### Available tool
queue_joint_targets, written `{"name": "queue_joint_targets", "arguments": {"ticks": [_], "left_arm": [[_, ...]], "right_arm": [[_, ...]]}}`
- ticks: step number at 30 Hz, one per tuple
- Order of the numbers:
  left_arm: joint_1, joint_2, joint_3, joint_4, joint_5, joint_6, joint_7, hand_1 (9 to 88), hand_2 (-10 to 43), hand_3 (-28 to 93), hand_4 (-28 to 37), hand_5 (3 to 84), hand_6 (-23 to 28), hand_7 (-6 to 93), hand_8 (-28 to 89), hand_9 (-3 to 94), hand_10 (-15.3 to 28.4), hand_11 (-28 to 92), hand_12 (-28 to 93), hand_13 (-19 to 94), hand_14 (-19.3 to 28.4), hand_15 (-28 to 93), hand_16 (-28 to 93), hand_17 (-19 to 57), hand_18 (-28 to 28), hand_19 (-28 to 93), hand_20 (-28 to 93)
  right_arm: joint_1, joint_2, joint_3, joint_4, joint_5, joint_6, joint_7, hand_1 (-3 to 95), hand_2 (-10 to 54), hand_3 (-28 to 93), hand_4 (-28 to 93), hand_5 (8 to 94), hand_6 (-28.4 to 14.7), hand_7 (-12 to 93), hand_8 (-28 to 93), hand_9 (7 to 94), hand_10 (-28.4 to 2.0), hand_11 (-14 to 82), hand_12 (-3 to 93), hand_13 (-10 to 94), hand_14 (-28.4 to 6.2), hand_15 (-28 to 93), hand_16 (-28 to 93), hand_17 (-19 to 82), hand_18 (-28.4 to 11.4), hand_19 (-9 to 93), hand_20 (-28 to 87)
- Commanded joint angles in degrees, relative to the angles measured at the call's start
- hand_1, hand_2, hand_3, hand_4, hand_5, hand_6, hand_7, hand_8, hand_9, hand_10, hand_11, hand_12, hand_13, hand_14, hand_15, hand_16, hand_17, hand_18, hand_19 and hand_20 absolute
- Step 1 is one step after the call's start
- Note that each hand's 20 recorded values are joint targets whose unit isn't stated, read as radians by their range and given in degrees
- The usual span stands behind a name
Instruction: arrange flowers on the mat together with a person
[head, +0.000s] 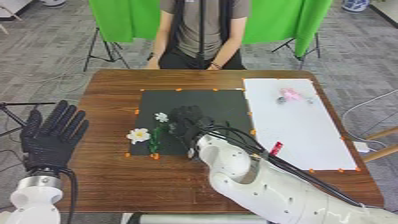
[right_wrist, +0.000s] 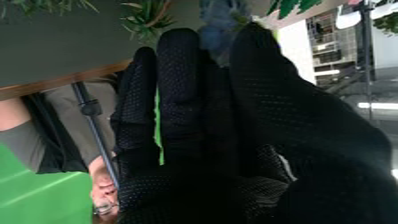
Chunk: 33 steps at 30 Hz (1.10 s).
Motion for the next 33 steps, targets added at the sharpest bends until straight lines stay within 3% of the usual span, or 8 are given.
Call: {"name": "queue_joint_targets", "arguments": {"ticks": [1,3,8,16,24,26,30,33], "left_arm": [[0.74,0.02,0.35,0.54,-0.68,0.37,-0.27,24.6,13.8,67,-28.3,41.8,8.2,13.8,-10,33.6,13.2,19,6,22,13.1,25,-8,-5.8,11.1,27,9],[0.72,0.4,0.69,0.62,-0.9,0.24,0.09,24.6,13.7,67,-28.3,41.7,8.2,13.9,-11,33.5,13.3,19,6,22,13.2,25,-8,-5.8,11.1,27,9],[0.51,0.19,0.7,0.72,-0.7,0.14,-0.41,24.8,13.7,67,-28.3,41.6,8.2,14.1,-11,33.6,13.4,19,6,23,13.3,26,-8,-5.8,11.1,27,8],[0.79,0.02,0.55,0.65,-0.59,-0.02,-0.49,24.8,13.6,68,-28.3,41.7,8.2,14.1,-11,33.5,13.4,19,6,23,13.2,25,-8,-5.8,11.1,27,8],[1.41,-0.66,0.04,0.27,-0.42,-0.52,0.23,25.0,13.6,67,-28.3,41.7,8.4,13.8,-11,33.5,13.4,18,6,22,13.2,25,-8,-5.8,11.1,26,8],[1.66,-0.68,-0.23,0.07,-0.33,-0.62,0.45,25.1,13.6,67,-28.3,41.7,8.4,13.6,-10,33.4,13.2,18,6,22,13.2,24,-8,-5.8,11.1,26,8],[2.35,-1.04,-0.92,-0.38,-0.11,-0.82,1.0,25.0,13.6,67,-28.3,41.6,8.4,13.4,-10,33.3,13.2,18,6,22,12.9,23,-8,-5.6,11.1,26,8],[2.68,-1.09,-1.31,-0.58,0.14,-1.18,1.43,25.1,13.6,67,-28.3,41.5,8.3,13.1,-10,33.3,13.2,17,6,22,12.8,23,-8,-5.6,11.0,26,9]], "right_arm": [[-2.02,0.11,3.43,-1.52,0.28,-1.95,-0.85,51.3,-9.4,76,-28,55.3,-0.6,26,-17,55.5,-13.5,17.5,17.5,50,-9.6,51,34,25,-17.4,70,31],[-2.41,0.24,3.95,-1.92,0.55,-0.63,-0.24,46.2,-9.5,79,-28,54.0,-1.5,25,-16,52.9,-15.1,16.4,17.2,46,-11.7,53,25,24,-17.7,70,30],[-3.33,0.72,6.08,-2.77,0.69,0.13,0.6,43.2,-9.5,79,-28,51.6,-3.0,23,-15,49.3,-16.8,15.3,16.9,41,-13.1,49,19,23,-18.0,70,29],[-6.06,1.63,9.85,-5.41,1.94,1.54,1.3,43.1,-9.5,78,-28,50.3,-3.7,23,-15,47.5,-17.3,14.8,16.6,40,-13.8,47,17,22,-18.1,69,28],[-12.53,6.58,19.69,-14.01,7.92,3.97,-1.02,41.8,-7.3,77,-26,48.5,-4.0,22,-15,46.0,-17.8,14.3,16.4,38,-14.2,46,16,20,-17.8,67,26],[-15.06,8.1,23.3,-16.03,11.16,4.86,-1.84,40.8,-6.0,76,-25,47.5,-4.2,21,-14,45.0,-17.7,13.9,16.4,36,-14.6,44,15,20,-17.0,64,23],[-21.08,10.74,31.39,-19.11,15.79,4.82,-5.01,32.8,4.0,74,-23,45.5,-5.1,19,-13,43.1,-17.4,12.1,15.5,33,-15.0,33,12,17,-15.9,55,14],[-26.21,12.29,38.16,-21.18,20.52,5.13,-8.29,30.4,6.4,74,-23,44.2,-5.2,17,-12,41.8,-16.9,11.0,14.6,31,-14.4,28,10,17,-15.1,50,10]]}}
